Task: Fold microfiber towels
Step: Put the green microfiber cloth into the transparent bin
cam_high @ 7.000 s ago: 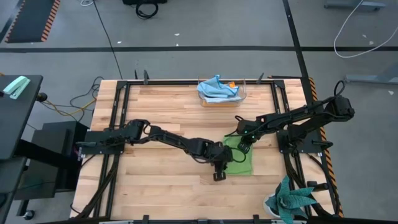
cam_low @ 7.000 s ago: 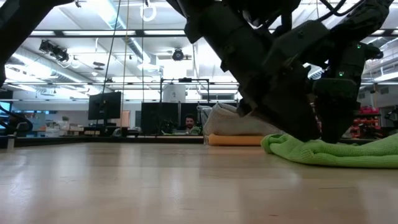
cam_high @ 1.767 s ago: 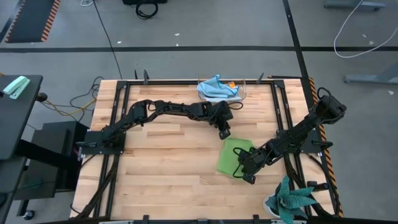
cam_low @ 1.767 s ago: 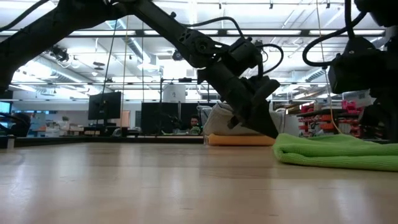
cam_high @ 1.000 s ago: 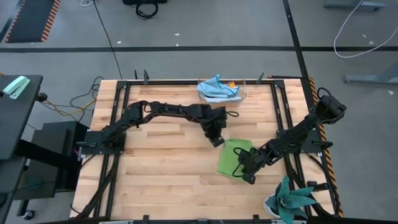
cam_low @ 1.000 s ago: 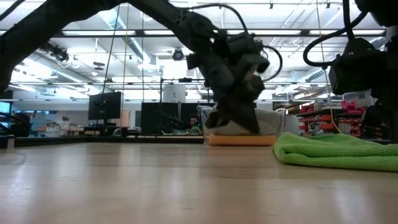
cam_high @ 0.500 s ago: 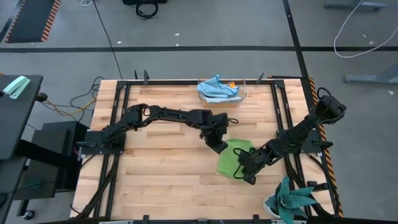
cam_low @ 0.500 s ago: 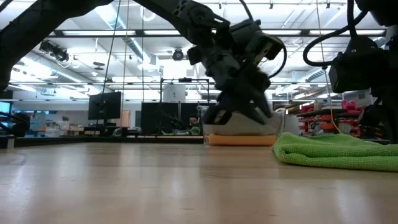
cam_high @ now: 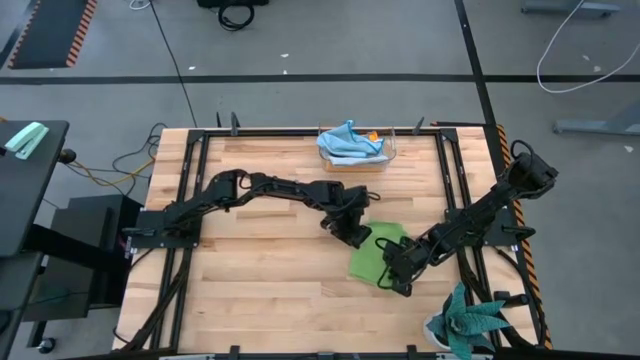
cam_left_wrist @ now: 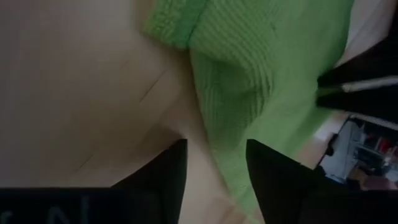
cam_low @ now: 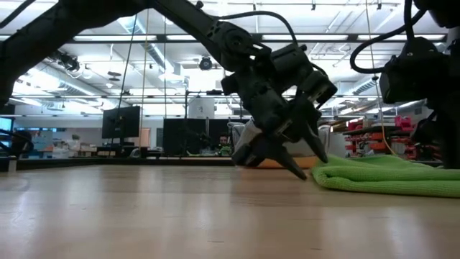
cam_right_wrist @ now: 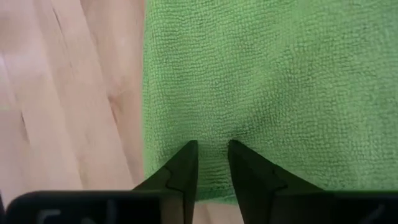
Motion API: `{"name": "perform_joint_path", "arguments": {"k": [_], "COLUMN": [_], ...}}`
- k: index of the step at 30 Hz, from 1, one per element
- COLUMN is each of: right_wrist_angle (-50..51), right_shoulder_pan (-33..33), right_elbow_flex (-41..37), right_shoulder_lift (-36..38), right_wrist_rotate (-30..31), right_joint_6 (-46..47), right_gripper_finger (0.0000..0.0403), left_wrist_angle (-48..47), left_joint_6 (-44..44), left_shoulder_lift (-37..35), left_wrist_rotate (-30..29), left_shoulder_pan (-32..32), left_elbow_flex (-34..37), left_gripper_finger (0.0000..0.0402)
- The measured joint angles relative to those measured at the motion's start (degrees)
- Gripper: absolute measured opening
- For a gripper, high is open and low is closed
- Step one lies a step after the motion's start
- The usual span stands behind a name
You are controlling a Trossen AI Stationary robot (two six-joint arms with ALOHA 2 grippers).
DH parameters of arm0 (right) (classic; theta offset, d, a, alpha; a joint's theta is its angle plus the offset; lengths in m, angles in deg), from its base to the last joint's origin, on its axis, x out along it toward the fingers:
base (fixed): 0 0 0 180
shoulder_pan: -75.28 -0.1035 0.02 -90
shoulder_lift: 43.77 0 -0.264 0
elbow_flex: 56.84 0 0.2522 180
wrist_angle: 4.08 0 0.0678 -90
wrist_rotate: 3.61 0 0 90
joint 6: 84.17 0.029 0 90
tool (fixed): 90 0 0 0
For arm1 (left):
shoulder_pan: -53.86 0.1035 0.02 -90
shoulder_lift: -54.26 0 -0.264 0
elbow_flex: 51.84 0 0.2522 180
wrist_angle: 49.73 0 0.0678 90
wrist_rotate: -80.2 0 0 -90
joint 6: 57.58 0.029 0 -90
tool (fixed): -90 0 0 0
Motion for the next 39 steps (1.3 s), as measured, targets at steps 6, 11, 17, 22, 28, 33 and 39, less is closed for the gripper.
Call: {"name": "perform_joint_path", "arguments": {"k": [6,11,17,22,28,33,39], "right_wrist_angle": [-0.16,-0.25,-0.28,0.14,0.52,0.58,0.78], "right_shoulder_pan": [-0.04,-0.02,0.18,0.46,0.48,0.5,0.75], "right_elbow_flex": [0.0,0.0,0.02,0.07,0.11,0.13,0.13], "right_shoulder_lift": [0.05,0.1,0.14,0.16,0.19,0.2,0.21], "right_wrist_rotate": [1.38,2.2,2.93,2.96,2.96,2.96,2.96], "right_joint_6": [-1.17,-1.5,-1.72,-1.96,-2.48,-2.57,-2.55], "right_gripper_finger": [0.0103,0.0103,0.0103,0.0103,0.0103,0.0103,0.0103], "left_wrist_angle": [1.61,5.58,8.59,11.86,14.94,16.6,18.27], "left_joint_6": [-1.33,-4.12,-6.79,-7.39,-5.82,-4.58,-2.47], "left_shoulder_lift": [0.25,0.44,2.25,3.83,4.12,4.19,4.27], "left_wrist_rotate": [0.92,0.64,0.89,2.04,0.41,-3.13,-8.27], "left_shoulder_pan": [-0.06,0.01,-0.07,-0.57,-0.93,-1.06,-1.13], "left_elbow_flex": [-0.06,0.05,-0.11,-0.23,-0.21,-0.15,-0.15], "left_gripper_finger": [0.0195,0.0204,0.02,0.0205,0.0193,0.0164,0.01]}}
